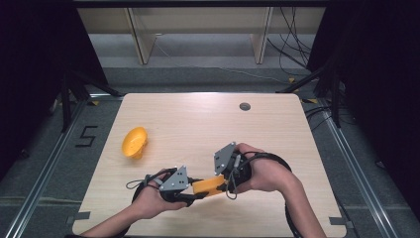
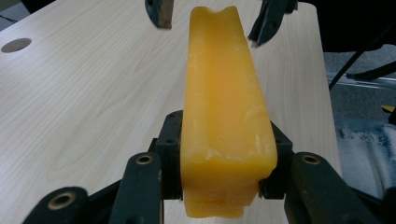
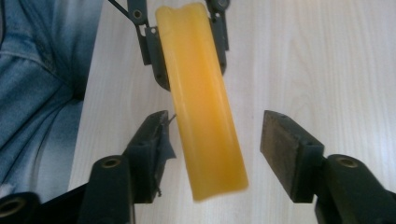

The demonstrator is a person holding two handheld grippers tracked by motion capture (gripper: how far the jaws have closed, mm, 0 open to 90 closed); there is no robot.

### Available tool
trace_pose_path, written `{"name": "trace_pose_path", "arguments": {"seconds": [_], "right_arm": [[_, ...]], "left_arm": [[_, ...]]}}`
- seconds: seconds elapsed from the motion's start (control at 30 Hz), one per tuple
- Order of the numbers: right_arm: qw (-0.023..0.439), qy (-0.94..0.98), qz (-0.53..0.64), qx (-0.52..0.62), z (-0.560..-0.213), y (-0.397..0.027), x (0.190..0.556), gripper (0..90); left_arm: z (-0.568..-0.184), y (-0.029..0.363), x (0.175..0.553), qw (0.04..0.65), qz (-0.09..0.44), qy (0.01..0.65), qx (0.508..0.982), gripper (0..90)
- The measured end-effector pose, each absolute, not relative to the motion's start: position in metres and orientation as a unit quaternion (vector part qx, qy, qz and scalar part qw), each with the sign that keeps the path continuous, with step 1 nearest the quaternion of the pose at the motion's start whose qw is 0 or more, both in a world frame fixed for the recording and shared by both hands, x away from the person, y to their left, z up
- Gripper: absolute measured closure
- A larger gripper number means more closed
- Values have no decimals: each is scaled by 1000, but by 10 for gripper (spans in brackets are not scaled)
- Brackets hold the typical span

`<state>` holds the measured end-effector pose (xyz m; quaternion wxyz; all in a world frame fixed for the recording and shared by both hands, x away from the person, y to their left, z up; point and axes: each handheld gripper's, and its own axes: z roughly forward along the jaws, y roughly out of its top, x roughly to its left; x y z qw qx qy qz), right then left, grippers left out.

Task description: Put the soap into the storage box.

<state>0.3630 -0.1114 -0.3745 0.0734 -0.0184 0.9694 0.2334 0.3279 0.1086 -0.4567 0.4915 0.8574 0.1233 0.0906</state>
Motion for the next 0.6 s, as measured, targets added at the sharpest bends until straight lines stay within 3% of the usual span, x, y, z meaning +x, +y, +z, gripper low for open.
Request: {"name": "trace_pose_path", "arguments": {"seconds": [0.17,0.37,0.5,0.6], "right_arm": [[79,951,298,-9,-366,-128,368,397],[90,936,329,86,-367,-164,367,396],[100,913,359,165,-381,-190,367,444],[139,868,395,266,-397,-214,370,500]], "left_arm": [[-454,118,331,487,105,145,855,602],[-454,133,337,485,104,182,849,602],[-452,143,338,482,117,194,846,602],[-450,149,337,486,123,201,842,602]]}}
